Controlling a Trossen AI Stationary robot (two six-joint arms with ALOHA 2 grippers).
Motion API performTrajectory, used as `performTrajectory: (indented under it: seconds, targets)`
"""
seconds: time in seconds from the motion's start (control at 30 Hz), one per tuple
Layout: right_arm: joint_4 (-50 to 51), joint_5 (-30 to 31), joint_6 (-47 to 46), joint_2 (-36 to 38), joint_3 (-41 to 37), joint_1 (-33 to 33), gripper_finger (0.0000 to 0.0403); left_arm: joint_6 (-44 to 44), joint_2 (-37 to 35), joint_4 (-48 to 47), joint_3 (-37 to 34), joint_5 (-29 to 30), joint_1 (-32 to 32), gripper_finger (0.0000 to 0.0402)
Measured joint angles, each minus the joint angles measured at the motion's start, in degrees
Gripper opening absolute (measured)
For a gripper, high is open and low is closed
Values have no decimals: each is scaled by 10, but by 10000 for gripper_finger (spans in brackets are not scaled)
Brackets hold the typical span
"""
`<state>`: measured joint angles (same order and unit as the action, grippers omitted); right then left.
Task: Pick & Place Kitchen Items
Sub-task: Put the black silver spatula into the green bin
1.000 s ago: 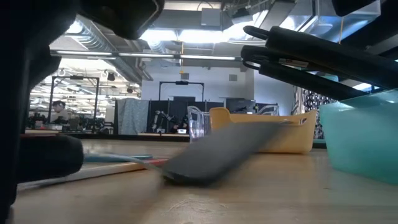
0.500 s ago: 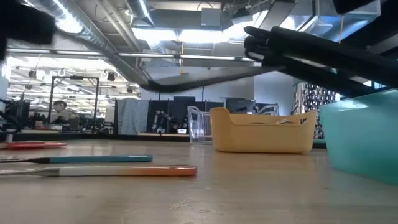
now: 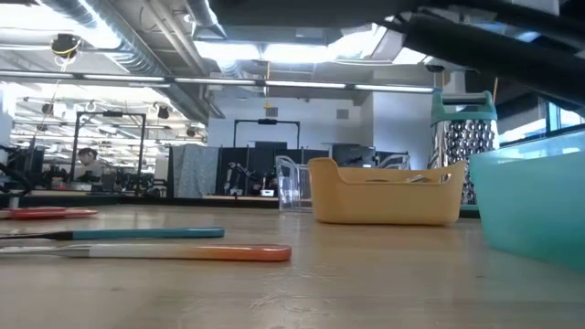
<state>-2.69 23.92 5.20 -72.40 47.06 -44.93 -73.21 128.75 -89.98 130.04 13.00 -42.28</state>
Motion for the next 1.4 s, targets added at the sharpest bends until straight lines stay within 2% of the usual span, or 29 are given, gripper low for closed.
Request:
performTrajectory:
  seconds: [0.17,0.43,0.6,0.83,1.07,1.23,1.4]
  targets:
    - [2,0,20,0,23,0,128,-12,0,0,0,-6,-4,99]
    - [16,-2,15,0,31,-2,128,-97,0,0,0,-20,-37,99]
    - [4,-2,14,0,31,-1,128,-101,-1,0,0,-10,-57,99]
    - [-33,-50,45,-16,41,15,134,-10,-1,7,0,-14,-20,99]
    - [84,-50,109,-135,155,25,184,127,-1,93,0,-22,35,99]
    - [171,-17,118,-219,249,23,221,192,-1,124,0,-22,50,99]
    - [178,-16,98,-260,298,31,237,228,-1,126,0,-10,53,99]
